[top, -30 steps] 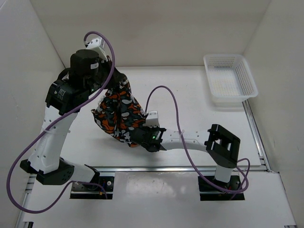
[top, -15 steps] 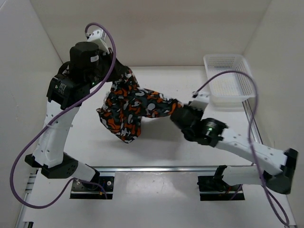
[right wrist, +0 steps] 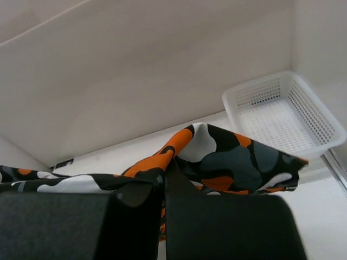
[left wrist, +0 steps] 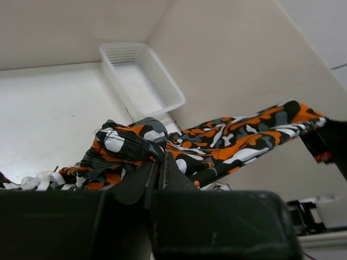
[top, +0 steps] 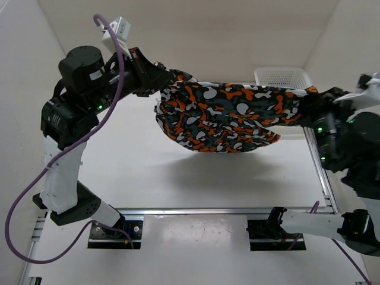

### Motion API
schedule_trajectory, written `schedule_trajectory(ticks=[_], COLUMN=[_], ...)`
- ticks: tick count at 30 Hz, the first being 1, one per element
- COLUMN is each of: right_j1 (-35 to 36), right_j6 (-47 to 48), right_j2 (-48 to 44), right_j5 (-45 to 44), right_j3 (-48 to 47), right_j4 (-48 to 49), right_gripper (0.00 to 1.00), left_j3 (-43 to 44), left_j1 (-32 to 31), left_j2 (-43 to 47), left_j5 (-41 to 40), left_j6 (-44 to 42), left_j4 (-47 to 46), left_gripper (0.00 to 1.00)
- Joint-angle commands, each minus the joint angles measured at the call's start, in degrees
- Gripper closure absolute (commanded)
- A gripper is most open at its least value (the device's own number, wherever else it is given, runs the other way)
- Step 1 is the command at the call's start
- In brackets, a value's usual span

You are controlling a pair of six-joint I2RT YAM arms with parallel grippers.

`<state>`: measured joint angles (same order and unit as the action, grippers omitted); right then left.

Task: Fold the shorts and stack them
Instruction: Flatten the shorts out

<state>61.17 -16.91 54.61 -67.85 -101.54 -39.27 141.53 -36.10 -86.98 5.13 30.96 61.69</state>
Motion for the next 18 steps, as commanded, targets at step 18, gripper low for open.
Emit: schedule_trajectory(ticks=[18], right_j1=[-0.61], right_j6=[21.82], right_j2=[17.36], right_j5=[-1.49], right_j3=[-7.9], right_j4=[4.01], right_gripper=[1.0], left_j3=[-7.13], left_j1=[4.09], left_j2=[5.42], left_j5=[-12.41], left_j6=[-0.19], left_j4=[-2.28], left_gripper=[0.89])
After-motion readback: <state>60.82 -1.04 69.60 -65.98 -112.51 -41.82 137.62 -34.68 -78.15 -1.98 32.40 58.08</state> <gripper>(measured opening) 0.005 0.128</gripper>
